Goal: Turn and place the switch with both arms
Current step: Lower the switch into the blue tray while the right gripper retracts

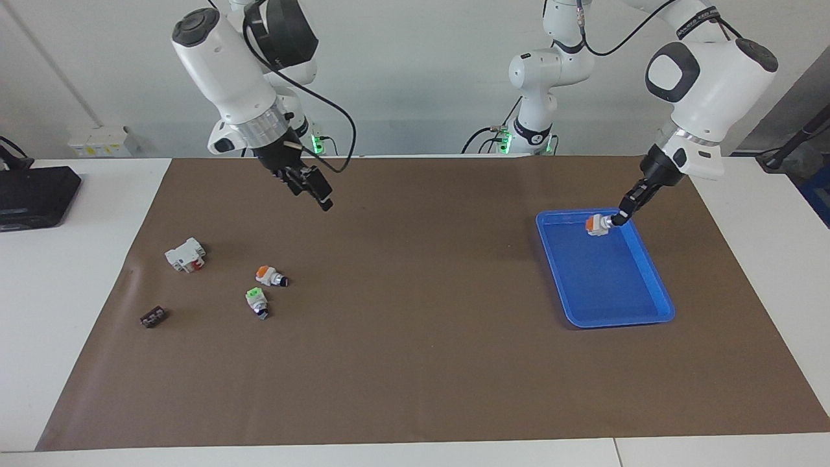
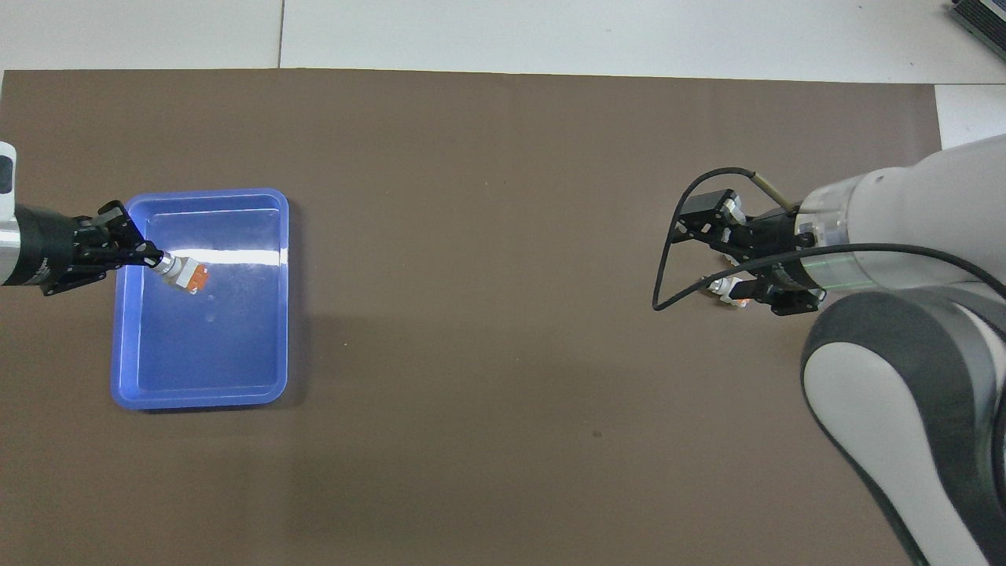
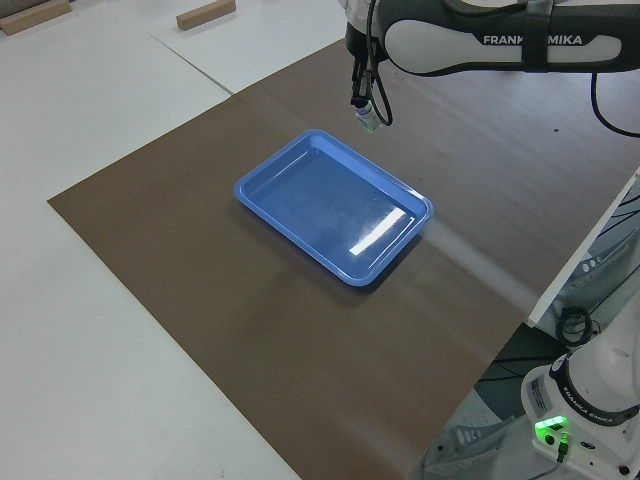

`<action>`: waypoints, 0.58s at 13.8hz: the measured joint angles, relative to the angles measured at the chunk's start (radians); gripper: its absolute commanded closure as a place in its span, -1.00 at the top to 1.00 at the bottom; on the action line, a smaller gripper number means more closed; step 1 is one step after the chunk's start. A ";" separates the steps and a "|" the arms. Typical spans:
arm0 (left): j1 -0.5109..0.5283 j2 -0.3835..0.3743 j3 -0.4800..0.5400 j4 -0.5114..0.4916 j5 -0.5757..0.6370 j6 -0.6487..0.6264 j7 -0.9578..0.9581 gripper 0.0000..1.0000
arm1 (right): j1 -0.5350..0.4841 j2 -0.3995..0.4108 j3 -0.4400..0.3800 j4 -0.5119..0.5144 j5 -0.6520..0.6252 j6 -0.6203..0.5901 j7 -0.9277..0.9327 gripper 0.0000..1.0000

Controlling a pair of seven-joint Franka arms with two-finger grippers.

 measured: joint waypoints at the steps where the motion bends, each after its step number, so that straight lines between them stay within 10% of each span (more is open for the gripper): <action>1: 0.014 0.002 0.000 -0.025 0.012 0.046 0.053 -1.00 | -0.028 0.000 0.000 0.000 -0.031 -0.005 -0.068 1.00; 8: 0.100 0.041 0.000 -0.218 0.018 0.409 0.328 -1.00 | -0.025 -0.040 -0.071 0.022 -0.275 -0.058 -0.433 1.00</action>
